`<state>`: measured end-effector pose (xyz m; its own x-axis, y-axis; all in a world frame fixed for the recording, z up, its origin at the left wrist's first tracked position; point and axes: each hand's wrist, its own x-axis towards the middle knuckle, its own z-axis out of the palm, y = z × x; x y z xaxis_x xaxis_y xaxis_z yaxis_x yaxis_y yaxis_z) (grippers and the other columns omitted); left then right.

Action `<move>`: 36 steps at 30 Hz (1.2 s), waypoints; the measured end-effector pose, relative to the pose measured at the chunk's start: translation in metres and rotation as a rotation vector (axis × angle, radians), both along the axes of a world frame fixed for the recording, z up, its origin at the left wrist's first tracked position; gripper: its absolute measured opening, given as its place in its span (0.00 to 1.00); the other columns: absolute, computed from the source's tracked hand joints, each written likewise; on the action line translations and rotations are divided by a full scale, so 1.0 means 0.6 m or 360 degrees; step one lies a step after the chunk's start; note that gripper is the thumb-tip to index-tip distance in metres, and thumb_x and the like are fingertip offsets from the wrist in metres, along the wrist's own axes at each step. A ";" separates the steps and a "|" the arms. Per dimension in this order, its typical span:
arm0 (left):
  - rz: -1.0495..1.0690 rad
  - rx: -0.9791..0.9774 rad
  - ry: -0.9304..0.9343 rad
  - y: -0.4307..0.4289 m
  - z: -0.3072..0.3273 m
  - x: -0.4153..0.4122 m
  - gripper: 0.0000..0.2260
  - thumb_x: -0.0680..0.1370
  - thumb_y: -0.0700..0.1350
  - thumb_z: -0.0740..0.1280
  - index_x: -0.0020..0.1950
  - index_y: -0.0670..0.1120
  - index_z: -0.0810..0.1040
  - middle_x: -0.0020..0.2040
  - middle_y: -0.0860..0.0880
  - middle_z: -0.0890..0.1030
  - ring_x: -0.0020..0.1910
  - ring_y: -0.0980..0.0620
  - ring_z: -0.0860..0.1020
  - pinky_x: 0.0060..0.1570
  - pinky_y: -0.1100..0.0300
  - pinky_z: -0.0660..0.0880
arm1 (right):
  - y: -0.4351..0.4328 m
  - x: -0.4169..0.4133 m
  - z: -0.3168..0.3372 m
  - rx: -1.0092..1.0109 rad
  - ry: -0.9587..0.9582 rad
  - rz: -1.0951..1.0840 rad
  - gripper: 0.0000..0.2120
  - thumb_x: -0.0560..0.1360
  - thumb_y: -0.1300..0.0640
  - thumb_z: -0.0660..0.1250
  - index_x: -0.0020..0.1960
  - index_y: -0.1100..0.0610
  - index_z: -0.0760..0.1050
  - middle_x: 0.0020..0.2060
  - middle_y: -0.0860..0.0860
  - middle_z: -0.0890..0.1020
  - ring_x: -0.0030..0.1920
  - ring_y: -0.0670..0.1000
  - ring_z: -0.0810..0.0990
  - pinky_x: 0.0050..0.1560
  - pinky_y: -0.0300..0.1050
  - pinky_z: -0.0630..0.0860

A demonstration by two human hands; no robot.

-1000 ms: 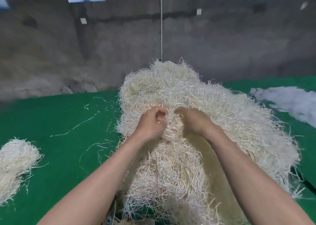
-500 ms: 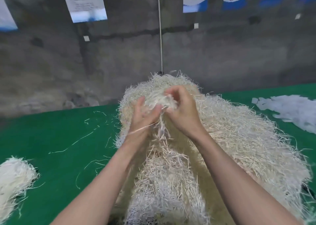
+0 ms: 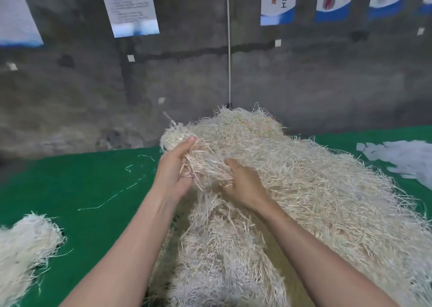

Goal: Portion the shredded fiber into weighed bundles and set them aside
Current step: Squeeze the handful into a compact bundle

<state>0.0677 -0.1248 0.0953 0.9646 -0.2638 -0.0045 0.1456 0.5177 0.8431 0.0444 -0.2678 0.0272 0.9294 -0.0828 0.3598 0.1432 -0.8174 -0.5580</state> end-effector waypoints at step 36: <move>0.0807 0.1347 -0.0363 0.053 -0.057 0.087 0.08 0.76 0.38 0.63 0.37 0.44 0.74 0.34 0.49 0.75 0.31 0.51 0.72 0.30 0.61 0.70 | -0.101 0.025 -0.053 -0.0575 0.0098 -0.0417 0.03 0.79 0.58 0.61 0.52 0.55 0.73 0.42 0.51 0.79 0.40 0.50 0.79 0.42 0.42 0.77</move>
